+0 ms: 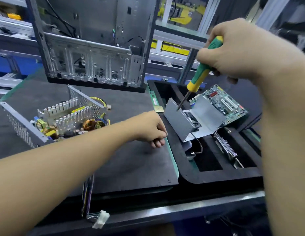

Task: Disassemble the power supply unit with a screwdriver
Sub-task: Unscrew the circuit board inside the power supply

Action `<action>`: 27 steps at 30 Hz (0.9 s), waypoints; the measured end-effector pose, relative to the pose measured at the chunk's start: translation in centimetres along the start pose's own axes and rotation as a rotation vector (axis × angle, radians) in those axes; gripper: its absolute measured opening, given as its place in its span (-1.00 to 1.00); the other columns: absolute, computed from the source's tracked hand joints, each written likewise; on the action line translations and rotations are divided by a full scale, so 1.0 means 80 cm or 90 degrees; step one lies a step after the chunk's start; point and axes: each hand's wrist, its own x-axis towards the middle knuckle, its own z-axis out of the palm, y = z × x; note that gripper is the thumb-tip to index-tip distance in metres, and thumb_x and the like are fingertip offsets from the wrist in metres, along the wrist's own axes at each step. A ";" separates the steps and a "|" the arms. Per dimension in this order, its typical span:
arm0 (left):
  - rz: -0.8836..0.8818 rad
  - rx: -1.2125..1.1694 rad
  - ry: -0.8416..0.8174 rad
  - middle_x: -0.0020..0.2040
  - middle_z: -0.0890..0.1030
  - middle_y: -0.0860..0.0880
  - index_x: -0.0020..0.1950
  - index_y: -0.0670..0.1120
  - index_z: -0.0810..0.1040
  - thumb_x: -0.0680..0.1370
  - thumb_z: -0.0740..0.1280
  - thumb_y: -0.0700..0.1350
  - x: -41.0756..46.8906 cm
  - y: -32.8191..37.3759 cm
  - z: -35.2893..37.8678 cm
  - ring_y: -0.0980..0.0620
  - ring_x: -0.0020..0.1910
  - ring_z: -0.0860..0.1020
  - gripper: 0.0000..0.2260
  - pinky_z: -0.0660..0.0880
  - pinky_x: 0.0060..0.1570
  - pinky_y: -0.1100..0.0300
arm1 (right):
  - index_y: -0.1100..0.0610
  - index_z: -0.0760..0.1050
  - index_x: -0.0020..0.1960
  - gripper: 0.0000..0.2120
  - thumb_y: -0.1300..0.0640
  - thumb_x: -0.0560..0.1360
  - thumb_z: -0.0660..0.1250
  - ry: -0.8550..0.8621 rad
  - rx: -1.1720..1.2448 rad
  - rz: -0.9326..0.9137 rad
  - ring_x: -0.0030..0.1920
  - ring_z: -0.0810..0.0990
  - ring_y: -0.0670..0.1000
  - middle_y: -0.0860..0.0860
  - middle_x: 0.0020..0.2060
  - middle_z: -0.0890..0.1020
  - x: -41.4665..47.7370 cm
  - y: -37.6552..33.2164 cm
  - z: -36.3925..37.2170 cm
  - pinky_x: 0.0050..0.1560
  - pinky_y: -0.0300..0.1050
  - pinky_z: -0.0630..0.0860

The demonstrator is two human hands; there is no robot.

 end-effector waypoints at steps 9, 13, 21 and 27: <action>-0.061 -0.110 -0.129 0.03 0.61 -0.25 0.16 -0.31 0.54 0.60 0.18 -0.43 0.039 0.042 0.053 -0.16 -0.04 0.67 -0.79 0.62 -0.27 0.26 | 0.26 0.47 0.03 -0.67 -0.01 0.47 0.32 -0.018 0.016 0.026 -0.46 0.50 0.12 0.22 -0.24 0.66 -0.015 0.021 -0.006 -0.39 0.09 0.60; -0.052 -0.040 0.012 -0.13 0.73 -0.12 0.04 -0.23 0.64 0.55 0.05 -0.40 0.008 0.040 -0.024 -0.03 -0.20 0.69 -0.64 0.60 -0.28 0.21 | 0.21 0.46 0.07 -0.69 0.00 0.48 0.30 -0.012 0.050 -0.004 -0.49 0.54 0.11 0.15 -0.28 0.65 -0.009 -0.001 0.004 -0.49 -0.06 0.54; -0.222 0.617 0.285 0.29 0.57 -0.15 0.34 -0.03 0.53 0.57 0.31 0.05 -0.097 -0.021 -0.207 -0.18 0.18 0.53 -0.64 0.47 0.17 0.05 | 0.22 0.41 -0.05 -0.68 -0.06 0.49 0.30 0.040 0.147 -0.081 -0.35 0.44 0.10 0.08 -0.30 0.52 0.013 -0.088 0.043 -0.38 -0.13 0.40; -0.213 0.360 0.036 0.59 0.21 0.08 0.57 0.28 0.14 0.52 0.42 0.18 -0.133 -0.104 -0.247 -0.02 0.52 0.27 -0.30 0.29 0.47 -0.06 | 0.19 0.46 -0.09 -0.70 -0.07 0.48 0.31 0.031 0.159 -0.111 -0.36 0.44 0.05 0.05 -0.32 0.54 0.021 -0.143 0.070 -0.41 -0.12 0.37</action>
